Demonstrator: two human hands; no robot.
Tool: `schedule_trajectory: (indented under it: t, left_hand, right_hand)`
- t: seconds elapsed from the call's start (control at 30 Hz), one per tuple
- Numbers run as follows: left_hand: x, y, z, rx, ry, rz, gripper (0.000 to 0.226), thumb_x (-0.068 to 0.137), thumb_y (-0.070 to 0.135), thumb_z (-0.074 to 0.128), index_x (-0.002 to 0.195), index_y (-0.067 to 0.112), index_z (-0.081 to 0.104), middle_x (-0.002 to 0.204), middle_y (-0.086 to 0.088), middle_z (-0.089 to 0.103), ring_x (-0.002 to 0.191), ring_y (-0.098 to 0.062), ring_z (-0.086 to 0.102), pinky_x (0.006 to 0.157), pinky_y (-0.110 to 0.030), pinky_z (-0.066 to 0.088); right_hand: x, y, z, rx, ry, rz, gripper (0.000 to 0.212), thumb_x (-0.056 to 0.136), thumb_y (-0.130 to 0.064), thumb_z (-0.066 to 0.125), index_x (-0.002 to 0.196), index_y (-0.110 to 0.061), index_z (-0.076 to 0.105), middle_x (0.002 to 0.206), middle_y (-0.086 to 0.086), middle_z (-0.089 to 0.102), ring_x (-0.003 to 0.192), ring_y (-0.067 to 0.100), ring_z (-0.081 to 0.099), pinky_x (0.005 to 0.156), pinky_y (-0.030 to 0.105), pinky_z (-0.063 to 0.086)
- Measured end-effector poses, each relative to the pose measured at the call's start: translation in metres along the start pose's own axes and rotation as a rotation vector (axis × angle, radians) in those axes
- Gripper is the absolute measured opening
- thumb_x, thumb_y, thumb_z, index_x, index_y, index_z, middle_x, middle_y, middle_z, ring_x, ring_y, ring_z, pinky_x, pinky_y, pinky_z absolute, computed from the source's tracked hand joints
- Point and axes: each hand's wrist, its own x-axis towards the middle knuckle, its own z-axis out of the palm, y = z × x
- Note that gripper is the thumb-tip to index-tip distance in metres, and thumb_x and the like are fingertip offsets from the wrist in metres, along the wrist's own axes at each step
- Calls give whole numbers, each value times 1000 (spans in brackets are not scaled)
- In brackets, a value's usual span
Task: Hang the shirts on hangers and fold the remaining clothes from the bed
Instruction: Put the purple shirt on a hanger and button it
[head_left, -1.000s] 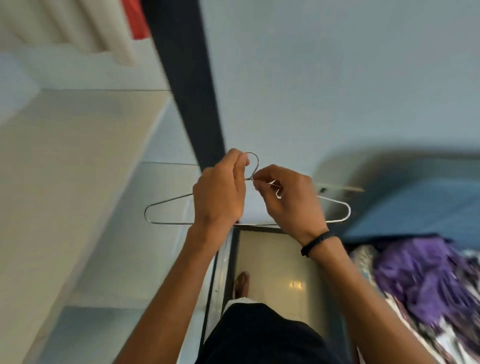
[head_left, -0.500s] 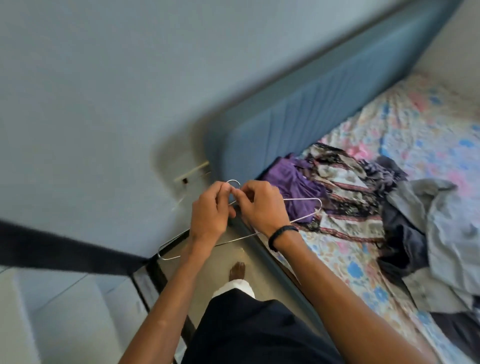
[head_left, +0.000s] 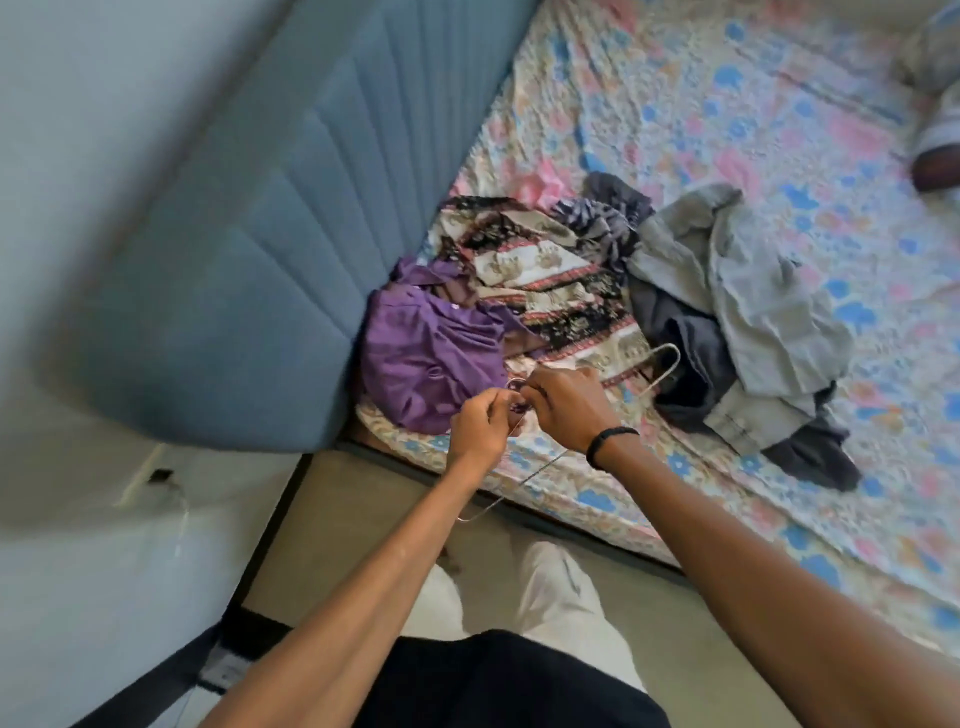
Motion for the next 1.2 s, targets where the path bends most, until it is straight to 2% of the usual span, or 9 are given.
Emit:
schedule_trajectory:
  t: [0.17,0.27,0.47,0.6,0.67,0.8,0.87,1.03,1.2]
  left_hand:
    - [61,16,119,-77,-250,-288,28,111,24,40,105,13,65,91,-7,74,71,-18,70,54,-18,49]
    - [90,22,191,-66,-357,-401,27,108,29,43,110,13,64,91,-7,78,77,-21,75,58,-26,47]
    - [147,71,330,38,-479,-319,25,109,26,45,118,13,64,96,-11,76,70,-17,68,43,-17,45]
    - [179,76,360,224,-588,-179,28,102,41,54,124,25,61,103,-7,75,87,-22,74,71,-29,60]
    - [193,70,344,352,-529,-66,29,97,43,56,123,30,62,104,-3,74,98,-24,71,88,-38,58]
    - [218,41,253,472,-207,42,20,102,24,54,117,24,67,105,4,70,93,-17,66,70,-25,48]
    - [230,19,196,590,-44,133,21,102,20,52,115,21,68,108,1,72,98,-21,64,75,-29,45]
    - [250,-18,56,1111,173,256,29,95,34,59,123,29,64,124,2,63,119,-26,51,104,-47,39]
    - [264,-32,-44,1296,45,103,59,90,46,69,141,29,46,132,-8,57,127,-31,52,114,-52,30]
  right_hand:
    - [17,127,11,-188,-153,61,20,106,-26,49,90,-21,60,89,4,69,90,31,64,87,43,32]
    - [17,200,7,-316,-218,21,14,101,-22,55,88,-24,55,87,1,67,95,29,64,91,42,32]
    - [36,360,-28,-517,-317,-18,14,98,-25,54,97,-25,68,99,-2,74,105,26,64,99,41,37]
    - [38,430,-27,-551,-251,-27,7,89,-19,71,90,-25,74,87,-2,73,97,28,65,106,50,37]
    - [41,444,-17,-547,-200,-17,7,83,-19,74,84,-25,73,79,-2,69,86,28,64,101,50,37]
    - [48,420,0,-373,50,-111,14,87,-18,69,100,-15,71,97,10,65,90,35,58,89,50,45]
    - [55,398,7,-277,138,-252,23,87,-9,62,107,-8,72,102,15,64,91,37,57,86,52,49]
    - [112,321,48,-142,59,-287,18,96,-17,62,108,-6,70,103,13,65,91,37,60,76,48,53]
    - [187,183,89,196,-67,-94,22,99,-35,64,107,-15,69,97,4,63,87,27,61,70,40,55]
